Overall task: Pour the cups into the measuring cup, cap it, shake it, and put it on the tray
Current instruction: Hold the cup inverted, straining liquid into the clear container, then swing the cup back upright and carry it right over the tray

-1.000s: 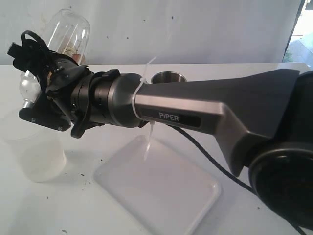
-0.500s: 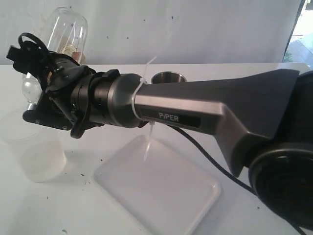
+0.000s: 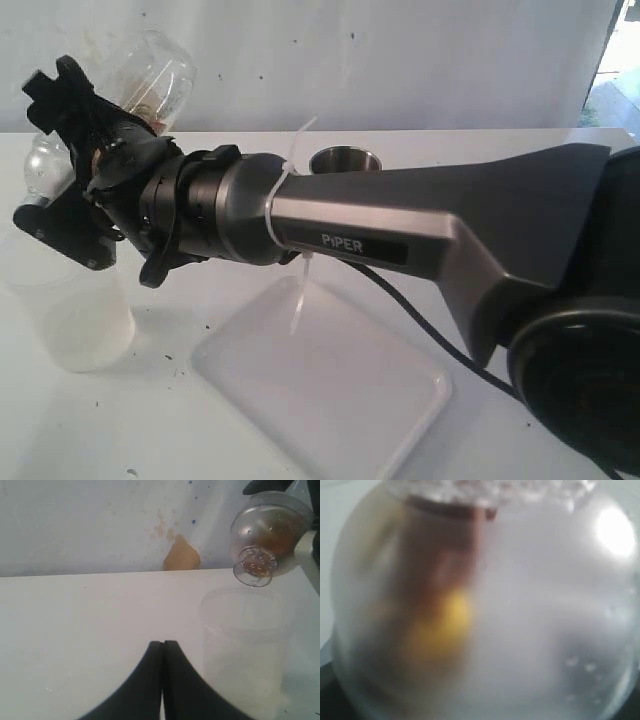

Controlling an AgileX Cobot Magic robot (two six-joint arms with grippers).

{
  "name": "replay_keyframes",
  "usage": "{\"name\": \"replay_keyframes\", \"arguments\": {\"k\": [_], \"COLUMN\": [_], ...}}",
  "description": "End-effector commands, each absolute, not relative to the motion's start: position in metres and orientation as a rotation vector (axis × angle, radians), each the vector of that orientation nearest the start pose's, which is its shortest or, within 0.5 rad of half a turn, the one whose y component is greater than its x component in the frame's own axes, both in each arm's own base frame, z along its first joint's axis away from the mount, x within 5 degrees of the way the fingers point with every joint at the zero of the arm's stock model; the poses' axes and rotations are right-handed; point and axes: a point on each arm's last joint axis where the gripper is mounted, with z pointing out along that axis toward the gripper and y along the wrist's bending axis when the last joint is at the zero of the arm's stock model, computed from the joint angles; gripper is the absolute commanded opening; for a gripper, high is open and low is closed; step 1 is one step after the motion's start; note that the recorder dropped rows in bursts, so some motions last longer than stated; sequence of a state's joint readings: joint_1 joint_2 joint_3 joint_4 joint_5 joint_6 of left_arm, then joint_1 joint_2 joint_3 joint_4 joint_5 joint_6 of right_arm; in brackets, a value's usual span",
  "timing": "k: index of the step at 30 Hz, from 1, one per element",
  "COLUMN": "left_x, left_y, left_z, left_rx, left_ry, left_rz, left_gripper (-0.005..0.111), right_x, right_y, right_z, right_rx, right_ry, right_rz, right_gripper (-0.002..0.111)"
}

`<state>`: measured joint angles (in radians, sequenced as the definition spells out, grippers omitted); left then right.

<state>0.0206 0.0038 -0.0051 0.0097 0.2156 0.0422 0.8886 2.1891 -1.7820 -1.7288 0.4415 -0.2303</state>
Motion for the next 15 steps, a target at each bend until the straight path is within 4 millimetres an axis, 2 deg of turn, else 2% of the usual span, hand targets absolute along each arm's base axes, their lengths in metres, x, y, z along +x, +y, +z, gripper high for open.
{"name": "replay_keyframes", "arguments": {"k": [1,8,9,11,12,14,15], "left_x": [0.0558,0.0558,0.0558,0.0558,0.0558,0.0558,0.0558], "left_y": [0.0014,0.0014,0.0014,0.0014,0.0014,0.0014,0.0014], "left_z": [0.1947,0.1947,0.1947,0.1947,0.1947,0.1947,0.1947], "left_rx": [0.017,0.017,0.017,0.017,0.017,0.017,0.017], "left_ry": [1.687,1.687,1.687,1.687,1.687,1.687,1.687], "left_rz": [0.05,0.05,0.05,0.05,0.05,0.05,0.05], "left_gripper": [0.0,0.0,0.0,0.0,0.0,0.0,0.0], "right_x": [0.3575,0.3601,0.3601,0.3597,0.3608,0.3633,0.3643], "right_y": [0.3777,0.3723,0.3723,0.3732,0.373,0.3715,0.3686], "right_z": [0.2662,0.268,0.268,0.2677,0.2672,0.2666,0.2678], "right_rx": [-1.709,-1.715,-1.687,-1.513,-1.385,-1.367,-1.439], "right_ry": [0.772,0.771,0.81,1.019,1.15,1.171,1.099], "right_rz": [-1.02,-1.125,-1.09,-0.872,-0.709,-0.666,-0.809], "right_gripper": [0.0,0.0,0.0,0.0,0.0,0.0,0.0]}}
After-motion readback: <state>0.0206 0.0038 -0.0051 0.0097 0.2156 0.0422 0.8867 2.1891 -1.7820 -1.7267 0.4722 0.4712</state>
